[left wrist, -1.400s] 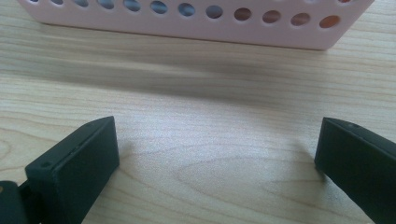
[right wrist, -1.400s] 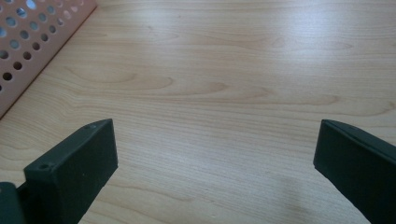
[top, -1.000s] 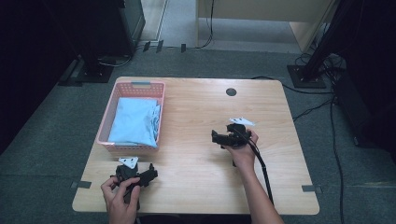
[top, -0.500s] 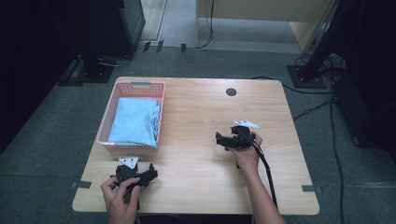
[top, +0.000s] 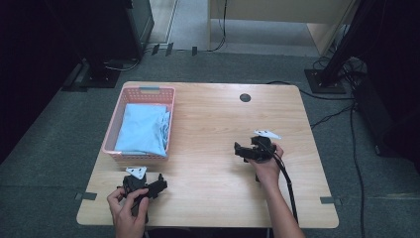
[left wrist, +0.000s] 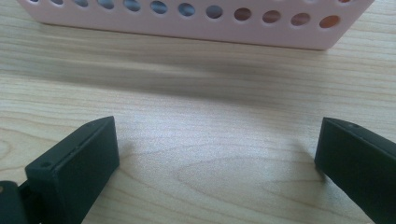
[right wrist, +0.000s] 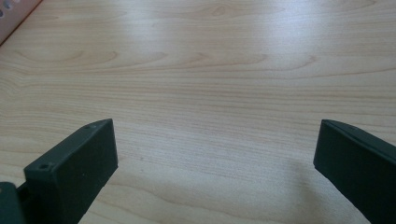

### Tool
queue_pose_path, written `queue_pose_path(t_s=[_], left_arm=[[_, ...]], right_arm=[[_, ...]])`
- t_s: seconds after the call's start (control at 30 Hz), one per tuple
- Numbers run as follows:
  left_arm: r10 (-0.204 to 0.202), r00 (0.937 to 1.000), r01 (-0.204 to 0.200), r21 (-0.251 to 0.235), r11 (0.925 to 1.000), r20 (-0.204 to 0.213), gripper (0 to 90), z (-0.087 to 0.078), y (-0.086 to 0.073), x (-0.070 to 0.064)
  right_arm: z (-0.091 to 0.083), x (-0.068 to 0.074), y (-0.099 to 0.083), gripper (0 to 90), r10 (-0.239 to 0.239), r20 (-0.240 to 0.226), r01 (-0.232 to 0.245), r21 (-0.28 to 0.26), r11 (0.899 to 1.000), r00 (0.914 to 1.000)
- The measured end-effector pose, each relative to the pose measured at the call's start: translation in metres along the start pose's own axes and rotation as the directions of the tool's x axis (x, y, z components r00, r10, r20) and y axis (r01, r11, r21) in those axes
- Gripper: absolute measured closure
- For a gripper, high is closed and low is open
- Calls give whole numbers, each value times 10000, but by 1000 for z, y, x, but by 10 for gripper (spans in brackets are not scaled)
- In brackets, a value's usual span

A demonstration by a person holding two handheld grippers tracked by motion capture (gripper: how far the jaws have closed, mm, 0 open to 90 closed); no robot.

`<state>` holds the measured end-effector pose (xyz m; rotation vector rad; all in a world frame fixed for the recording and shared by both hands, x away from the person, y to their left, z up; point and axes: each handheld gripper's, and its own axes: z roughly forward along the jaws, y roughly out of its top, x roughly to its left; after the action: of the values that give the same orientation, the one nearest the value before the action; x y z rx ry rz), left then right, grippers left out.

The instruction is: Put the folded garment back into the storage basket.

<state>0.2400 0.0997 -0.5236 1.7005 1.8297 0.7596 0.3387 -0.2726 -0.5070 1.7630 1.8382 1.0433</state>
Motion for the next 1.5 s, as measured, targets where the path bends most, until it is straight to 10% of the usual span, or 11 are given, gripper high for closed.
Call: queue_pose_path(t_s=[1.5], left_arm=[[22, 10000, -22, 18, 10000, -2, 0, 0, 0, 0]], right_arm=[[-21, -44, -16, 0, 458, 723, -460, 6, 9989, 9963]])
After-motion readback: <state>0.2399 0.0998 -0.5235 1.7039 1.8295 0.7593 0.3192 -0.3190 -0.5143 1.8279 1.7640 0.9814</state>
